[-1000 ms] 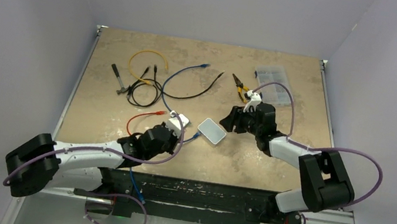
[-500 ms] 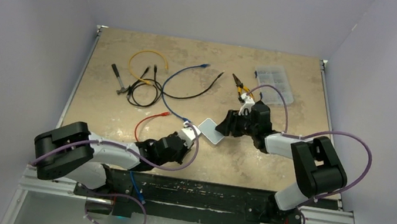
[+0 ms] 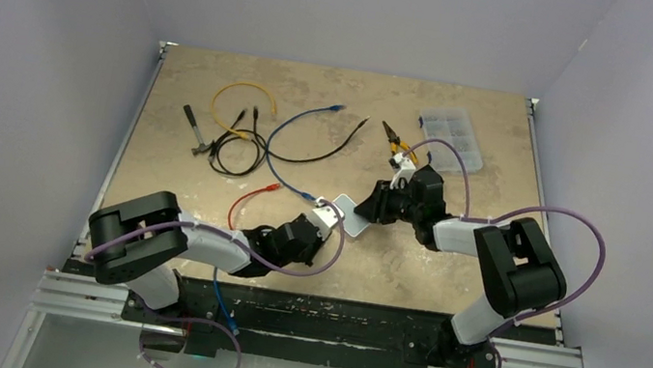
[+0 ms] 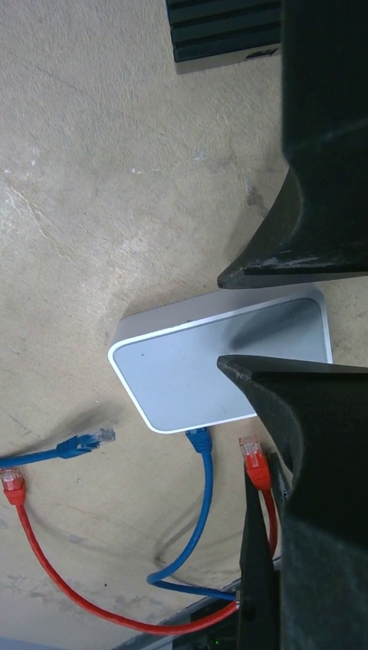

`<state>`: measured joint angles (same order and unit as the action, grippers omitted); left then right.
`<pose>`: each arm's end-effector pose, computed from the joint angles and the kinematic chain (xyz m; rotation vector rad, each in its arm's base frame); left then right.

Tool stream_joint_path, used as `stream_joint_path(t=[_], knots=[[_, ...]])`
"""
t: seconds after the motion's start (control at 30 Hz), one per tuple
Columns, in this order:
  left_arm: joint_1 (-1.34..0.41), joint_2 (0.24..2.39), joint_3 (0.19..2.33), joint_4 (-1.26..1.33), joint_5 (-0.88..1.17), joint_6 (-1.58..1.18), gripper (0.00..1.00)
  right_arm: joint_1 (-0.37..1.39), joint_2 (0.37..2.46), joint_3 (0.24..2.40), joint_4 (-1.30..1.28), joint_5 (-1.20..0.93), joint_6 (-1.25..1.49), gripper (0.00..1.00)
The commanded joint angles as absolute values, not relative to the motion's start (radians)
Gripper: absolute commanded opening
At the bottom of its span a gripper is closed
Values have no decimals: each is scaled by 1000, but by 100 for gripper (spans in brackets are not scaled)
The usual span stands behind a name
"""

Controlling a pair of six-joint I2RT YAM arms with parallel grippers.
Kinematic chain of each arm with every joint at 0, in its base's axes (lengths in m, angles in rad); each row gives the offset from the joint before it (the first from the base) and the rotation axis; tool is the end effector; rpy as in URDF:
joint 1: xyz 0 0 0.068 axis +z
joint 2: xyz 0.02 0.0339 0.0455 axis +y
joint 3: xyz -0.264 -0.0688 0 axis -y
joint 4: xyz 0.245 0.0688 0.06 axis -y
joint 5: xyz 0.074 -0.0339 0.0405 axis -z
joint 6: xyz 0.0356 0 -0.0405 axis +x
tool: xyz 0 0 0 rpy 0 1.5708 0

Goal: Insert the plug into the switch port
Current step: Insert the connector into the switch port.

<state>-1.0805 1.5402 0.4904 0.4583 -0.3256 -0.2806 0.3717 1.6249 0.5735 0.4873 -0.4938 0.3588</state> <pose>0.1397 -0.2375 0.1347 0.6646 2.0560 -0.4470 0.2706 0.1236 0.1379 -0.3180 2.1873 0.9460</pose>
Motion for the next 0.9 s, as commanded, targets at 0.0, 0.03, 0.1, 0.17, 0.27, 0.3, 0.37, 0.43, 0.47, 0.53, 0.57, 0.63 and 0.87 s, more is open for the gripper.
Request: stream_joint_path(t=[0.0, 0.03, 0.1, 0.17, 0.27, 0.3, 0.37, 0.43, 0.47, 0.53, 0.57, 0.63, 0.87], knots=[[-1085, 1568, 538, 505, -360, -295, 0, 370, 1642, 580, 534, -543, 356, 38], [-1085, 1572, 540, 504, -366, -295, 0, 370, 1645, 580, 532, -548, 356, 38], [-1085, 1579, 547, 500, -375, -292, 0, 369, 1650, 582, 534, -558, 356, 36], [-1085, 1588, 555, 494, -383, -291, 0, 370, 1654, 583, 537, -570, 357, 33], [-1085, 1605, 567, 501, -383, -287, 0, 369, 1663, 584, 544, -585, 360, 31], [-1085, 1611, 568, 506, -382, -288, 0, 370, 1666, 584, 547, -588, 362, 31], [-1085, 1625, 571, 518, -381, -288, 0, 370, 1669, 585, 551, -593, 362, 31], [-1085, 1637, 576, 524, -383, -288, 0, 370, 1671, 584, 552, -595, 362, 31], [-1085, 1641, 579, 524, -383, -286, 0, 371, 1671, 584, 552, -595, 362, 31], [-1085, 1649, 586, 520, -384, -284, 0, 371, 1672, 585, 553, -597, 362, 31], [-1085, 1653, 591, 515, -388, -285, 0, 371, 1673, 585, 554, -598, 362, 30], [-1085, 1658, 594, 512, -394, -288, 0, 371, 1676, 585, 554, -598, 361, 31], [-1085, 1664, 607, 482, -406, -292, 0, 371, 1678, 586, 554, -600, 359, 30]])
